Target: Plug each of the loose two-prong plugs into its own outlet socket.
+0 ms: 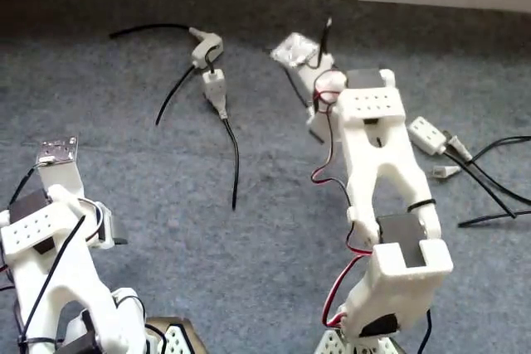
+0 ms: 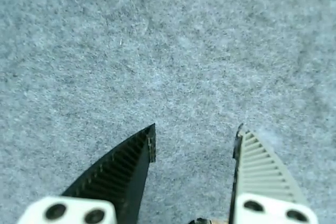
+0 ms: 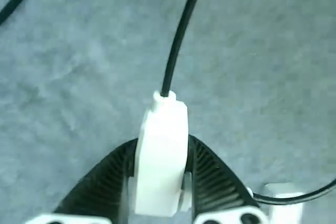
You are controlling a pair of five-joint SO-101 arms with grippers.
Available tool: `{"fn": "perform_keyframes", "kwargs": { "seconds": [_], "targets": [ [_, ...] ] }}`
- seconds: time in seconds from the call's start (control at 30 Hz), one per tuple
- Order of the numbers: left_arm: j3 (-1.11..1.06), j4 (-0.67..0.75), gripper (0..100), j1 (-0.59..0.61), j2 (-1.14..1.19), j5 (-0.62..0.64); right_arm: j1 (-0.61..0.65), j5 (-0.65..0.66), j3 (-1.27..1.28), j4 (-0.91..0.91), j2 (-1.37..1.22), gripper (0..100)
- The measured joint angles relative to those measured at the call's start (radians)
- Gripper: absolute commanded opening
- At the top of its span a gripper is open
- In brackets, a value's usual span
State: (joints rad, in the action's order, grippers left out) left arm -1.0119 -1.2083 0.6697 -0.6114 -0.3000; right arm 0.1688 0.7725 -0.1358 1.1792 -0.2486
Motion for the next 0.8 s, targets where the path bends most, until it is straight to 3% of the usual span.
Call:
{"fn": "perform_keyframes", "kwargs": {
  "seconds": [0.27, 0.5, 0.67, 0.8],
  "targets": [
    [-0.023, 0.000, 24, 0.000, 0.000, 0.000, 0.005, 0.265, 0.117, -0.436, 0.000, 1.3],
    [-0.104, 0.114, 24, 0.000, 0.000, 0.000, 0.006, 0.512, 0.580, -1.178, -0.060, 1.3],
    [-0.117, 0.141, 25, -0.015, 0.000, 0.002, 0.009, 0.563, 0.666, -1.702, -0.275, 2.2],
    [-0.117, 0.143, 25, -0.061, 0.000, 0.002, 0.011, 0.566, 0.582, -1.818, -0.413, 16.3]
  ]
}}
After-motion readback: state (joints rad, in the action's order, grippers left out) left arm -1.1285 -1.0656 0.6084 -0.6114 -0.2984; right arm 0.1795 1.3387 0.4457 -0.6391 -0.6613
